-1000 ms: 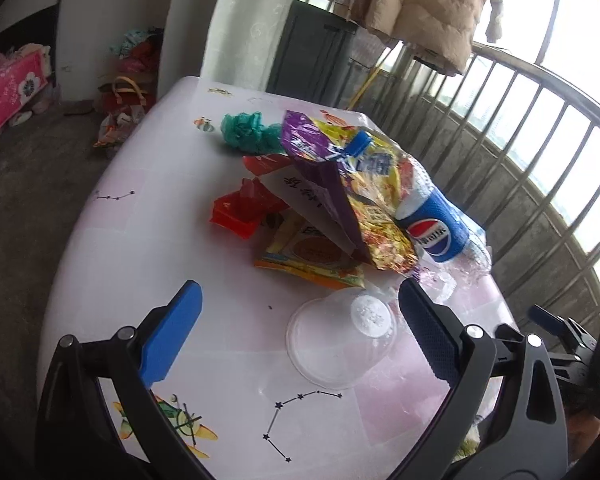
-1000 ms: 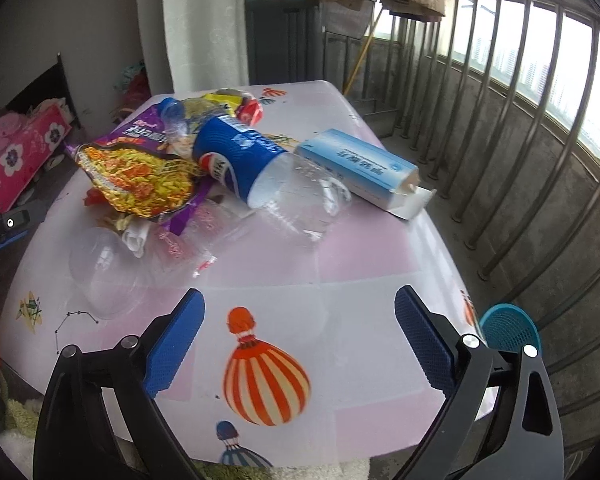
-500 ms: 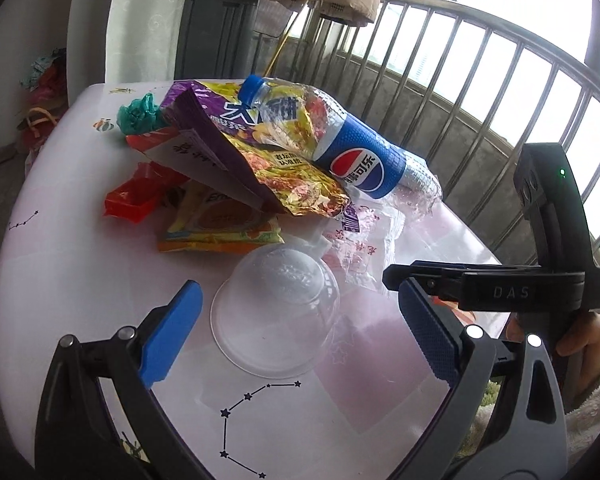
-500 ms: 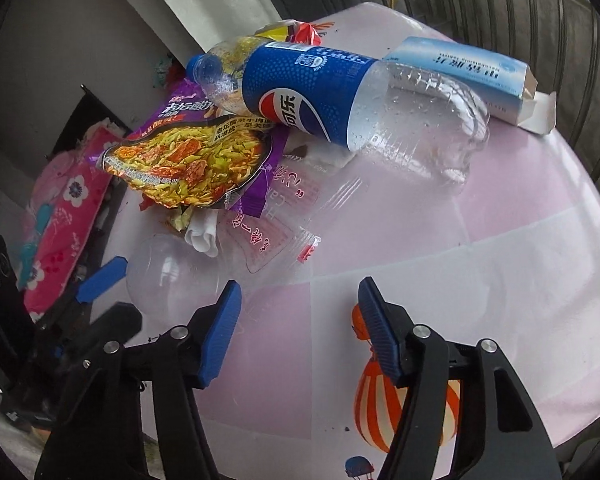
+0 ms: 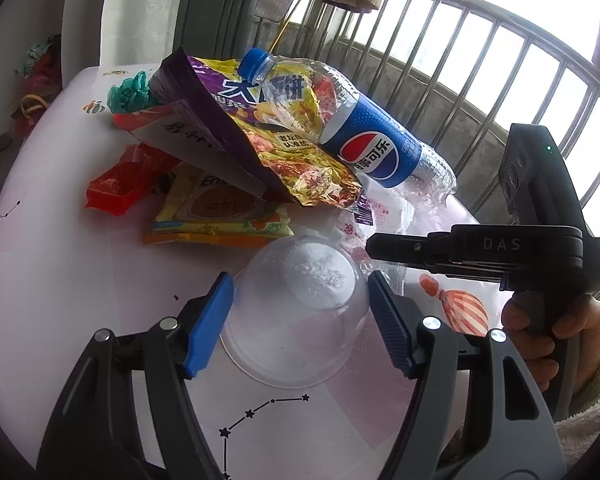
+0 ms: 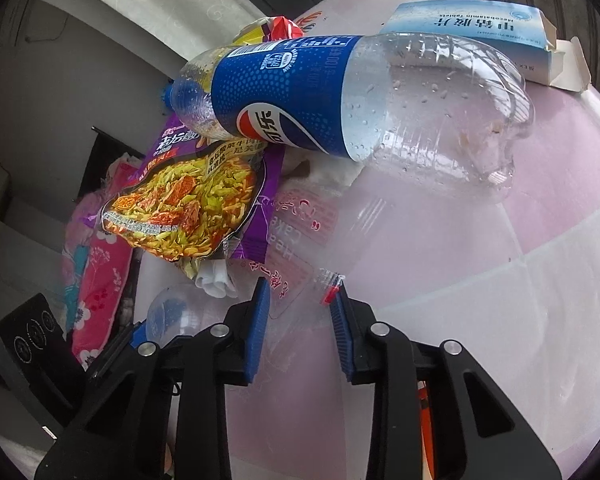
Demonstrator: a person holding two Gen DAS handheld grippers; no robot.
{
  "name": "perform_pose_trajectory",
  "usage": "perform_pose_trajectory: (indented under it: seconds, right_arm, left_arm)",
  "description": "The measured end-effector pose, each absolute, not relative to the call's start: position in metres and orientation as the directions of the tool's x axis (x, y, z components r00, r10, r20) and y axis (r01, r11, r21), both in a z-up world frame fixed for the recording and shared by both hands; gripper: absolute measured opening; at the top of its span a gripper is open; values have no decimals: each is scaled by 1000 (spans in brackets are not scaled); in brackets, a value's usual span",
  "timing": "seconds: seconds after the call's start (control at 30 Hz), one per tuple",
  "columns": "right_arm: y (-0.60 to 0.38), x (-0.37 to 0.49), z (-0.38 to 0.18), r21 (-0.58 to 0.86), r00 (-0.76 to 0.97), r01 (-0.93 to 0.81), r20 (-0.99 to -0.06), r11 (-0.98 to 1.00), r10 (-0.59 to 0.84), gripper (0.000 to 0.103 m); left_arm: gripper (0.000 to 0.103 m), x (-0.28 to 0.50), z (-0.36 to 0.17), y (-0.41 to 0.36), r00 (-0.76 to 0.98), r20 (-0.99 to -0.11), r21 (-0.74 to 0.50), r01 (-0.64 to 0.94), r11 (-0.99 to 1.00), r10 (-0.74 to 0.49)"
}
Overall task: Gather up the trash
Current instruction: 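Grasp the clear dome lid with the left tool while the right tool grasps the clear plastic bag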
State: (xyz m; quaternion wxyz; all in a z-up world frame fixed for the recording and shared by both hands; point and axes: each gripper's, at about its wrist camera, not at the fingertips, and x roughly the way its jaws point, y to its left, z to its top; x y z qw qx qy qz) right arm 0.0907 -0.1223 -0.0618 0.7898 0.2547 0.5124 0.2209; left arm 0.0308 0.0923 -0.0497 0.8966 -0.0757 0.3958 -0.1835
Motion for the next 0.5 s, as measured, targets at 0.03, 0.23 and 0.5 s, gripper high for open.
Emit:
perform_pose_trajectory:
  seconds: [0.03, 0.23, 0.5]
  right_arm:
    - [-124, 91, -64, 636, 374, -81, -694, 767, 615, 19]
    - [-149, 85, -62, 682, 373, -81, -655, 727, 657, 13]
    - [-191, 53, -44, 697, 405, -104, -622, 709, 671, 11]
  left_arm:
    - [65, 31, -50, 93, 619, -683, -283, 267, 921, -389]
    - [64, 24, -39, 94, 619, -679, -297, 260, 919, -394]
    - [64, 14, -19, 88, 622, -672, -307, 260, 915, -402]
